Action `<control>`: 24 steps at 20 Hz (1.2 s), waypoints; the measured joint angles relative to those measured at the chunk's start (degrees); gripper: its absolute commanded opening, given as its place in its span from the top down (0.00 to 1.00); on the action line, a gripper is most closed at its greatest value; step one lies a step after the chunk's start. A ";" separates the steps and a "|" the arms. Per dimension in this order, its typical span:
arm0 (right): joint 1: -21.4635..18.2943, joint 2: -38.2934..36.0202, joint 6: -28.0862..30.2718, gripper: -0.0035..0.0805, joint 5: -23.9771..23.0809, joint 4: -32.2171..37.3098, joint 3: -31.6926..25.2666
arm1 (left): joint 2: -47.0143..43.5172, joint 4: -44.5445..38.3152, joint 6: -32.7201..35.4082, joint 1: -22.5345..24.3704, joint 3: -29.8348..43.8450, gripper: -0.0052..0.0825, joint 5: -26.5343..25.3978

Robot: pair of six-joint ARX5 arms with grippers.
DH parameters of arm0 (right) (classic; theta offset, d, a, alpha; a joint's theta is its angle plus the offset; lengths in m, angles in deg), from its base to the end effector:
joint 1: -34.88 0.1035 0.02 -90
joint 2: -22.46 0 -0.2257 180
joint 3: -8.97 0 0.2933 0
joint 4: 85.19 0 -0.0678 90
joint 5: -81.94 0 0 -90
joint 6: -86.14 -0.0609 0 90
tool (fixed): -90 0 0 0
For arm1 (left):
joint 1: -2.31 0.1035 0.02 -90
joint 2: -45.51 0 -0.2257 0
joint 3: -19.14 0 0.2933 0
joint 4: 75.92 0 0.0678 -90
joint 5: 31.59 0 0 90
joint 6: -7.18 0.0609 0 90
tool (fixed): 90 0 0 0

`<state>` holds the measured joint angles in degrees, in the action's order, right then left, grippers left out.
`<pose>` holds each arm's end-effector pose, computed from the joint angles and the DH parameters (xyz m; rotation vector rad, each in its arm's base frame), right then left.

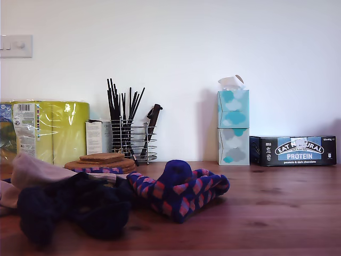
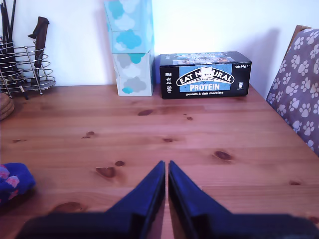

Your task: Pair up the socks based on colour and pattern, by placing each sock on top of its pair

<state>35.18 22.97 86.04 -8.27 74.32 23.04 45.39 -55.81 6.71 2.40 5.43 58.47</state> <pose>0.2072 0.0009 0.1587 0.0012 0.1210 0.0015 0.2070 0.0003 0.1591 -0.0083 0.1096 0.0010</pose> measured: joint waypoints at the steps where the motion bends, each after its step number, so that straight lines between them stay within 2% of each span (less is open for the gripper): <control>1: 0.00 -0.02 0.00 0.97 0.00 -1.73 0.22 | 0.00 2.01 0.02 0.00 -0.24 0.96 0.50; 3: 0.00 0.00 0.00 0.97 0.00 -4.96 0.26 | 0.00 6.05 0.02 0.00 -0.17 0.96 0.94; 11: 0.00 0.00 -0.39 0.97 0.02 -4.57 0.26 | 0.00 5.57 -0.90 0.00 -0.17 0.96 1.92; 14: 0.00 0.00 -8.37 0.97 0.98 0.09 0.26 | 0.00 -0.26 -8.26 0.00 -0.15 0.96 7.06; 16: 0.00 -0.02 -12.59 0.97 2.21 5.44 0.35 | 0.00 -1.68 -10.49 0.00 -0.44 0.96 11.02; 17: 0.02 0.00 -13.70 0.97 3.65 5.66 0.98 | 0.00 -1.25 -11.19 0.00 -1.07 0.96 12.55; 19: 0.07 0.11 -15.08 0.97 6.54 2.47 4.11 | 1.01 -0.31 -12.33 0.00 -4.50 0.96 15.26; 22: 0.07 3.19 -14.86 0.97 12.04 -6.16 13.16 | 5.97 0.57 -12.41 -0.35 -11.93 0.96 20.57; 24: 0.07 7.76 -13.05 0.97 16.94 -11.21 19.58 | 11.63 2.01 -8.59 -1.75 -16.52 0.96 23.98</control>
<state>35.24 30.73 73.00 8.67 63.11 42.62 57.02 -53.79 -1.88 0.66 -11.10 82.45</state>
